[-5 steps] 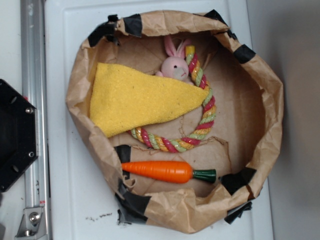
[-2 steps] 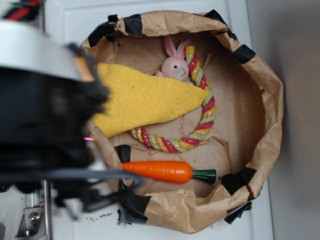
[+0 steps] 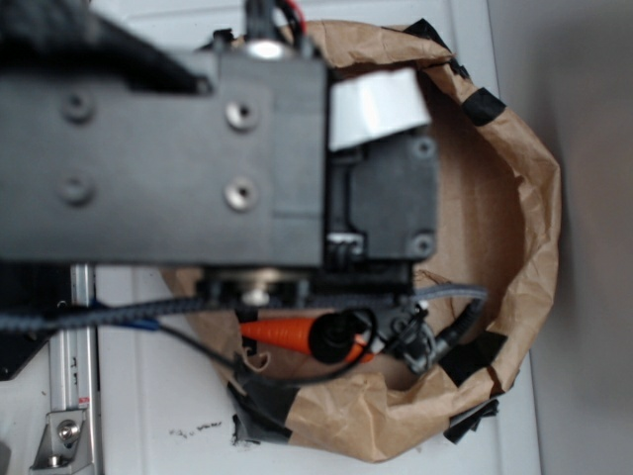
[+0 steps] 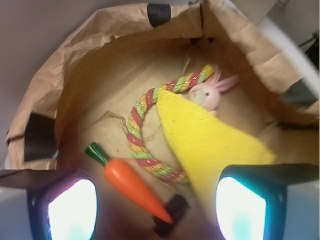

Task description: Grab the multicolored rope.

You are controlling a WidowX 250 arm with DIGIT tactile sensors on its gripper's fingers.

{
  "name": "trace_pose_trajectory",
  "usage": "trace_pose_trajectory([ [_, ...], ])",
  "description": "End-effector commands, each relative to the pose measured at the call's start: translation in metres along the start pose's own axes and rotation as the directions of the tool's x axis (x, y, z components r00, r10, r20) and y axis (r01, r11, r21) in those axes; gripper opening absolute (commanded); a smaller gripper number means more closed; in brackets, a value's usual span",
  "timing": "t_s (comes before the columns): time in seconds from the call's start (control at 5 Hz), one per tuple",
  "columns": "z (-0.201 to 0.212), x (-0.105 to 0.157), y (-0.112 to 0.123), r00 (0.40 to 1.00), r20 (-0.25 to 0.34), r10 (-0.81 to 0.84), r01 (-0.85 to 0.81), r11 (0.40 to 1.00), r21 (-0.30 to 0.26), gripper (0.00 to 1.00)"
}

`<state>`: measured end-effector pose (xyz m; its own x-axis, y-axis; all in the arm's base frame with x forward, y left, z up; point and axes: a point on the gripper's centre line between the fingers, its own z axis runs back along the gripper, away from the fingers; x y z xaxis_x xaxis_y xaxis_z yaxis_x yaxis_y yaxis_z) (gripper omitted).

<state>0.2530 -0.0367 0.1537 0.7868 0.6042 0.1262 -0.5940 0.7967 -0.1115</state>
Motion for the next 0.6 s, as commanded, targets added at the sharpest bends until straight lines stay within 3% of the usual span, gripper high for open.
trace_pose_trajectory([
  [0.0,-0.059,0.025,-0.007,0.989,-0.016,0.146,-0.146,0.989,-0.013,1.00],
  [0.4,-0.113,0.024,-0.019,0.982,-0.126,0.142,-0.144,0.990,-0.003,1.00],
])
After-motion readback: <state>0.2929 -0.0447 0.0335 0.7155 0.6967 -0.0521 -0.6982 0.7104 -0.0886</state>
